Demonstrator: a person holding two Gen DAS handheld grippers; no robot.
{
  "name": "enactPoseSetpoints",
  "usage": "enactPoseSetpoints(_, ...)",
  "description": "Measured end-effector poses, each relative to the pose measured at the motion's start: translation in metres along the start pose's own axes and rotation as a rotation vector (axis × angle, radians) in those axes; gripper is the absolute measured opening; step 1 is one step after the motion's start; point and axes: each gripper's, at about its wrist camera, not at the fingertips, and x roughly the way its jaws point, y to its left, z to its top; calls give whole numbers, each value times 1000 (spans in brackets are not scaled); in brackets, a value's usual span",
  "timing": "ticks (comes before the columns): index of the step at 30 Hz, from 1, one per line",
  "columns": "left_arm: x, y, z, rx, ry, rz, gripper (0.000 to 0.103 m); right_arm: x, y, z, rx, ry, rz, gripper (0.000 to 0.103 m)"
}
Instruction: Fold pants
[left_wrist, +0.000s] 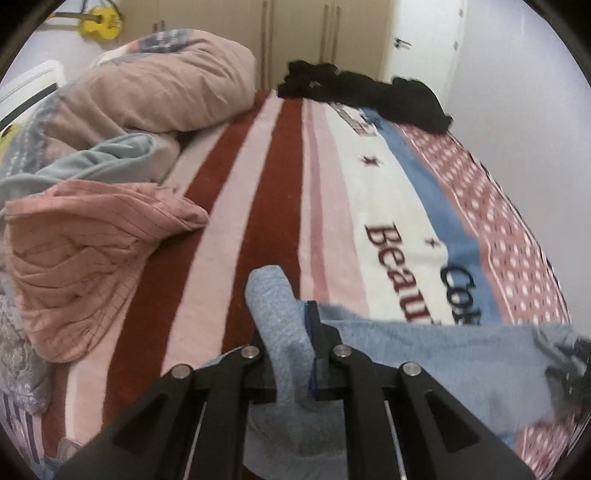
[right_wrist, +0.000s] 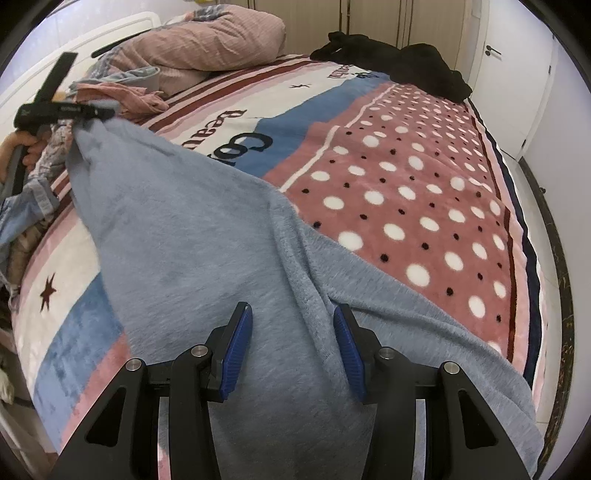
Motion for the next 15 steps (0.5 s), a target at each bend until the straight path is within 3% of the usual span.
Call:
enactPoseSetpoints(5, 34, 1, 10, -68, 21, 57, 9, -1, 2, 0, -2, -7, -7, 41)
enactPoseSetpoints(8, 66, 2, 9, -87, 107, 139, 15, 3, 1, -1, -3, 3, -35, 41)
enactPoseSetpoints(10, 78, 3, 7, -72, 175, 194, 24, 5, -3, -1, 0, 11, -58, 41)
enactPoseSetpoints(11, 76, 3, 6, -65, 183, 201, 36, 3, -6, -2, 6, 12, -69, 41)
enactPoseSetpoints(12, 66, 5, 7, -58, 165, 191, 56, 1, -8, -3, 11, 10, -73, 41)
enactPoseSetpoints(14, 43, 7, 6, -61, 127, 161, 81, -10, -17, -7, 29, 1, -92, 42)
enactPoseSetpoints(15, 31, 8, 3, -69, 118, 126, 82, -15, -21, -10, 39, -6, -102, 43)
